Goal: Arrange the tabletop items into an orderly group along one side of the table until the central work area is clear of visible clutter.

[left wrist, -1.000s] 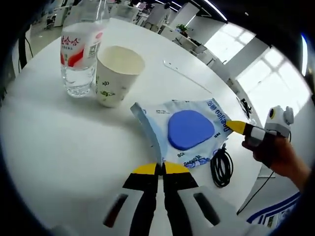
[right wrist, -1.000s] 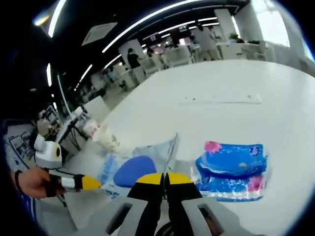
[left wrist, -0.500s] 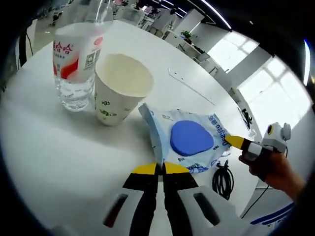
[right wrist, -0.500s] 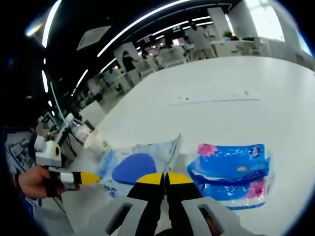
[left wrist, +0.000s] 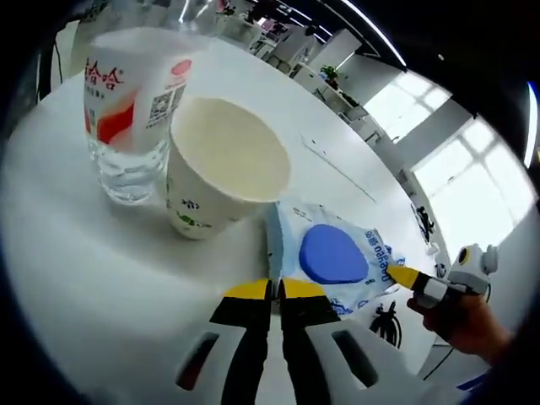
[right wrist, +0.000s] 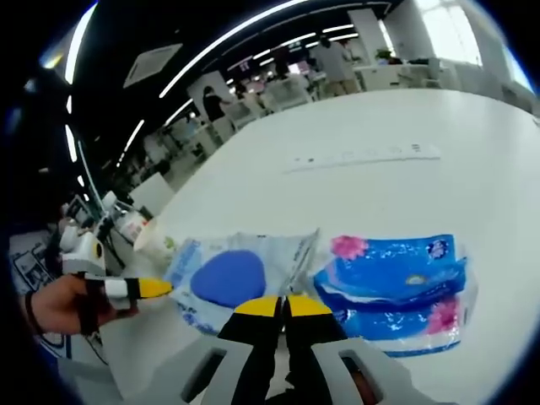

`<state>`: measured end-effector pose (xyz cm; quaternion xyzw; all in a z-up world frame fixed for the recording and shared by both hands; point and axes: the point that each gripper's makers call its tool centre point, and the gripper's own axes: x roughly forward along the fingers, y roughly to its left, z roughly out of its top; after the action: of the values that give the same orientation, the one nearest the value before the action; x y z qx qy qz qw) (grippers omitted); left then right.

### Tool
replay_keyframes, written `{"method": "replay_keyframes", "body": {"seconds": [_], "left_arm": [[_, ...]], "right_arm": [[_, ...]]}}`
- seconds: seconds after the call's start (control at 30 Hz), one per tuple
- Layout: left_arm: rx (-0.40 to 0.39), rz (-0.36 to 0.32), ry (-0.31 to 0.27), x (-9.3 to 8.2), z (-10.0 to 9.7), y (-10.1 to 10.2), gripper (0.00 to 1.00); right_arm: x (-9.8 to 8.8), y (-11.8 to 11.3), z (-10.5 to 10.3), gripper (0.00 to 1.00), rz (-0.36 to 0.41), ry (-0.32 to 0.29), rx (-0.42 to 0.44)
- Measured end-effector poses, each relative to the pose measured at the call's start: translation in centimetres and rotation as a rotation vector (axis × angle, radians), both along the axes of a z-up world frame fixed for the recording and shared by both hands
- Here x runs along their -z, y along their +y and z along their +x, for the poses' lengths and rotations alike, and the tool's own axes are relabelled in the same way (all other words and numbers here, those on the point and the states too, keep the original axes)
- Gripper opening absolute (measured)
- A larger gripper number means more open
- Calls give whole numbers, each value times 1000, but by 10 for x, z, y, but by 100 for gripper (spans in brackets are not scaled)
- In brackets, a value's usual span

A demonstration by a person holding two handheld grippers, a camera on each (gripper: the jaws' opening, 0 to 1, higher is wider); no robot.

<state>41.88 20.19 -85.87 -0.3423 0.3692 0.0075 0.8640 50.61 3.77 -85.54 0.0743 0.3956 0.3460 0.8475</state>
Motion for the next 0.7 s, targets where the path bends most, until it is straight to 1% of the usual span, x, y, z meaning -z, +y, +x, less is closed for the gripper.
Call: {"method": "replay_keyframes", "body": {"seconds": [0.1, 0.23, 0.47, 0.53, 0.6, 0.7], "left_arm": [[-36, -15, -1, 2, 1, 8, 0], [-71, -27, -4, 1, 2, 13, 0], [-96, -43, -4, 4, 4, 14, 0], [-100, -45, -6, 4, 5, 15, 0], [-108, -48, -8, 3, 6, 16, 1], [-113, -53, -10, 4, 8, 17, 1]], "right_arm": [[2, 4, -2, 0, -7, 3, -13], [13, 8, 0, 0, -12, 22, -19], [16, 10, 1, 0, -22, 35, -14], [13, 9, -4, 0, -21, 38, -13], [18, 11, 0, 0, -15, 45, -11], [19, 10, 0, 0, -18, 54, -4]]}}
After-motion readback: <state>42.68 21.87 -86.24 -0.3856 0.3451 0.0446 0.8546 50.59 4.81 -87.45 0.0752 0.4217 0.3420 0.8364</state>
